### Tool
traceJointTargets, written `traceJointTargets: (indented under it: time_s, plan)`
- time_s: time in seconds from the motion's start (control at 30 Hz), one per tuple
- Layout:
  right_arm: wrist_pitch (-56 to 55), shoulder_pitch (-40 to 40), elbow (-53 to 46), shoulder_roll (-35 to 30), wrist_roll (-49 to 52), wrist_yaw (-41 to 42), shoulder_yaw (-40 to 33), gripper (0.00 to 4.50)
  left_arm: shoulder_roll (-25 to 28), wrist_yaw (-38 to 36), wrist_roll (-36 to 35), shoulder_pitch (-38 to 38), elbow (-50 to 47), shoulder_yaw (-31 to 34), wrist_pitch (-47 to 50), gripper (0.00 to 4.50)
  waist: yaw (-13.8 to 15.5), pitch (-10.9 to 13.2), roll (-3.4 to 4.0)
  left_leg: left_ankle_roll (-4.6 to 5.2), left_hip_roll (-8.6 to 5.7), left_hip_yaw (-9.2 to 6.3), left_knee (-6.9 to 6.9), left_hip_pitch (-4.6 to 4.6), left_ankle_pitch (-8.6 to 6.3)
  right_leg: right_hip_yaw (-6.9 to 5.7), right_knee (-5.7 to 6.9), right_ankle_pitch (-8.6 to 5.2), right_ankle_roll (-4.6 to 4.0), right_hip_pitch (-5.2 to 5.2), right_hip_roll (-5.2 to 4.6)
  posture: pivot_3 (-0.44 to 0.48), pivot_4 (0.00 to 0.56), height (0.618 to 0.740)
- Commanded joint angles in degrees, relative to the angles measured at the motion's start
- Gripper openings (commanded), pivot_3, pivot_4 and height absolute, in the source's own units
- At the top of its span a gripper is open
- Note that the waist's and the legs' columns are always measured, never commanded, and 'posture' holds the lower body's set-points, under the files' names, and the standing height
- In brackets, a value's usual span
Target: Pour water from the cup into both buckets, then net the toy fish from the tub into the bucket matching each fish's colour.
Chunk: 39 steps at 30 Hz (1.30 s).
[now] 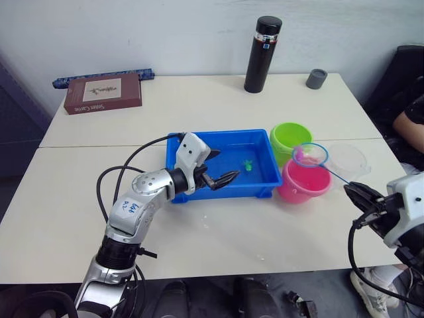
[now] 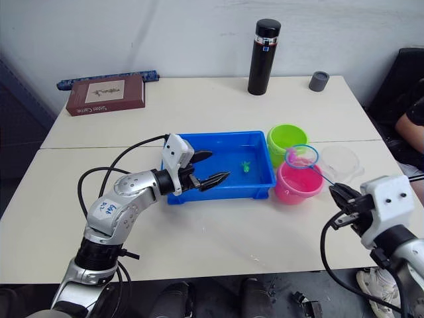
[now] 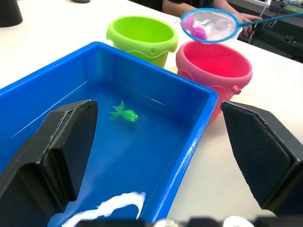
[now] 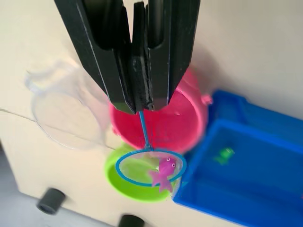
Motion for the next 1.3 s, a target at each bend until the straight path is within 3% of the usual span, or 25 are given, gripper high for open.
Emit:
traceJointTargets:
  time_s: [0.03,0.33,0.67,0.9,1.3]
  plan:
    - [-6.61,2.23,1.73,0.12,-3.75,1.32,-1.86,0.0,-0.25,-0.63,0.29,-1.15,-0.27,-0.23,-1.62,4.48,-0.02,0.0,0.0,0.0,0.0,0.0,0.01,0.03,0.01,0.0,0.0,0.0,0.01,0.03,0.01,0.0,0.15,0.74]
    - [-21.84,7.11,7.73,-1.37,-15.82,4.36,2.75,0.0,-0.42,-0.42,0.62,-0.44,-0.81,-0.01,-1.69,4.48,0.08,0.0,0.0,0.0,0.0,-0.04,0.01,0.06,0.04,0.0,0.05,0.0,0.01,0.06,0.02,0.0,0.15,0.74]
    - [-41.7,7.27,15.9,-4.7,-31.55,4.19,6.18,0.0,-0.2,0.75,0.77,0.64,-2.22,0.78,-1.23,4.48,0.02,0.0,0.0,-0.04,-0.01,-0.04,0.05,0.09,0.06,0.0,0.08,0.01,0.02,0.08,0.03,0.0,0.15,0.74]
    - [-55.88,7.17,21.04,-7.88,-42.2,2.61,8.15,0.0,-0.08,1.46,0.65,1.18,-3.09,0.99,-0.91,4.48,0.06,0.0,0.0,-0.08,-0.02,-0.03,0.08,0.12,0.09,0.01,0.09,0.02,0.04,0.12,0.03,0.0,0.15,0.74]
    - [-70.59,6.63,28.97,-10.28,-53.64,-2.39,7.73,0.0,-0.17,1.82,0.76,1.26,-2.95,0.81,-1.33,4.48,0.03,0.0,0.0,-0.14,-0.02,-0.04,0.14,0.18,0.13,0.01,0.14,0.03,0.05,0.19,0.02,0.0,0.15,0.74]
